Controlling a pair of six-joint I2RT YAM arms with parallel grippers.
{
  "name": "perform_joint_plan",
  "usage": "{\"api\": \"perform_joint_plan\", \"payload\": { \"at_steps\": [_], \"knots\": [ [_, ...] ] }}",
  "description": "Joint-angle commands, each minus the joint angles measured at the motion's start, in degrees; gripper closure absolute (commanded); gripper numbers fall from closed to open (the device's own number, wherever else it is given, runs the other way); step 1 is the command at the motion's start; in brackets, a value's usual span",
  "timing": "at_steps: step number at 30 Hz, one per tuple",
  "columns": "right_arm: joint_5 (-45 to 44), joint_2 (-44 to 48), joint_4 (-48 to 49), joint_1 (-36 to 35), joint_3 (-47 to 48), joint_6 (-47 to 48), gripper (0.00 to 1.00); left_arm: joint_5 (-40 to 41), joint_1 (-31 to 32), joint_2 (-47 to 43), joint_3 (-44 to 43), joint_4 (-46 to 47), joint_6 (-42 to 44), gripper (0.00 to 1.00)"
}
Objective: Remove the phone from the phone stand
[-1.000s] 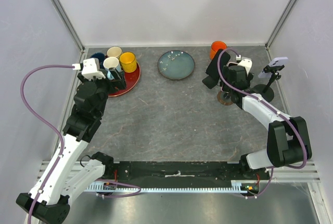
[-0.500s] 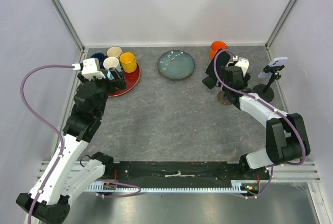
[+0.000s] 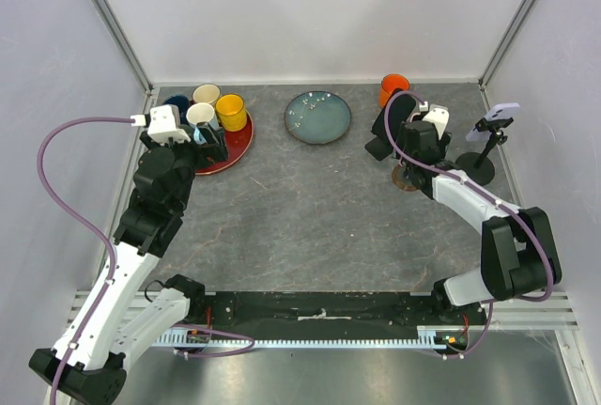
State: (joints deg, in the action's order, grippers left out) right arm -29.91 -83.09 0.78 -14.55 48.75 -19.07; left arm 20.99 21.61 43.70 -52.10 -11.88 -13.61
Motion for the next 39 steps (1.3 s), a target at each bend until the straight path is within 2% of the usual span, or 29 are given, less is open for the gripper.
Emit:
{"api": "perform_joint_plan", "payload": {
  "at_steps": [1, 6, 19, 26, 35, 39],
  "knots": [
    [-0.2, 3.7, 2.4, -0.5, 0.2, 1.7, 0.50, 0.7, 0.0, 0.0, 0.4, 2.3, 2.3, 0.01],
    [0.6, 4.3, 1.3, -0.5, 1.5, 3.6, 0.57, 0.0, -0.1, 0.2, 0.5, 2.5, 2.3, 0.01],
    [4.0, 10.0, -0.2, -1.2, 4.3, 6.8, 0.61, -5.3, -0.1, 1.5, 0.7, 3.1, 1.5, 0.02],
    [7.6, 12.5, -7.8, -4.3, 9.3, 7.5, 0.63, -16.7, -0.1, 3.8, 0.5, 3.7, -1.8, 0.03],
    [13.1, 14.5, -13.9, -14.3, 12.7, 5.5, 0.62, -33.5, 0.1, 7.5, 0.9, 7.1, -11.7, 0.05],
    [16.7, 15.9, -13.6, -17.2, 11.4, 2.6, 0.61, -34.9, 3.2, 9.0, 1.1, 9.0, -15.1, 0.05]
  ]
}}
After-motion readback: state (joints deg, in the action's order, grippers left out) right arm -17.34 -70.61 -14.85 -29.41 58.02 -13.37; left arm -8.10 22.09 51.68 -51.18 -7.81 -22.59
